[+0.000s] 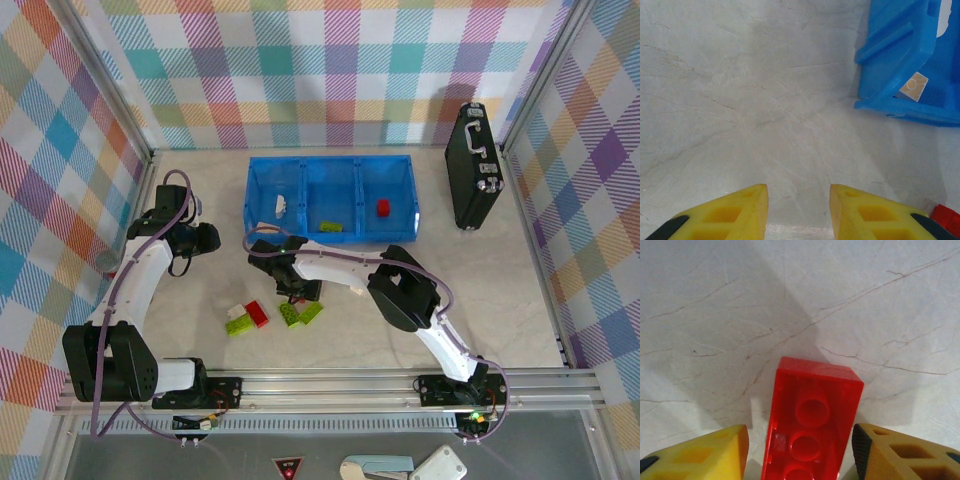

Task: Sort the legos into containers by color
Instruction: Pick up the lego from the center of the table.

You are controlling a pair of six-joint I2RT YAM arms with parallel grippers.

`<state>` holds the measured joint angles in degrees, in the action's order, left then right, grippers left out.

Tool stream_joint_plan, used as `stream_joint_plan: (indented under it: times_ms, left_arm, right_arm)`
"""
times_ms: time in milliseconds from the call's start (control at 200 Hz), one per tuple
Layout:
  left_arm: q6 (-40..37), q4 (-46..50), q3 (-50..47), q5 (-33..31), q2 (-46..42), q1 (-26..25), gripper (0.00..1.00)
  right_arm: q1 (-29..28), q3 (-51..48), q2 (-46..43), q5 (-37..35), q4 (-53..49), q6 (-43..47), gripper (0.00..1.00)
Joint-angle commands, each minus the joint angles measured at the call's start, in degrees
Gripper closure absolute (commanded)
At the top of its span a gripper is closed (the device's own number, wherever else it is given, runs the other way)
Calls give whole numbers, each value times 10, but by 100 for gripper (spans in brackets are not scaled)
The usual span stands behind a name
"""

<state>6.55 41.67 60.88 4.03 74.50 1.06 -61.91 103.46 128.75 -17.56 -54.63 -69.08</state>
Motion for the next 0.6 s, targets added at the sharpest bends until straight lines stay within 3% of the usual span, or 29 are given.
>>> stream_joint_plan:
  times_ms: [0,595]
  left_arm:
    - [-7,2,-8,7,-8,8,63]
    - [-9,6,-5,8,2,8,63]
  right_arm:
    - [-4,14,13,-9,-13,-12,44]
    - [-3,13,23,-5,-14,-13,53]
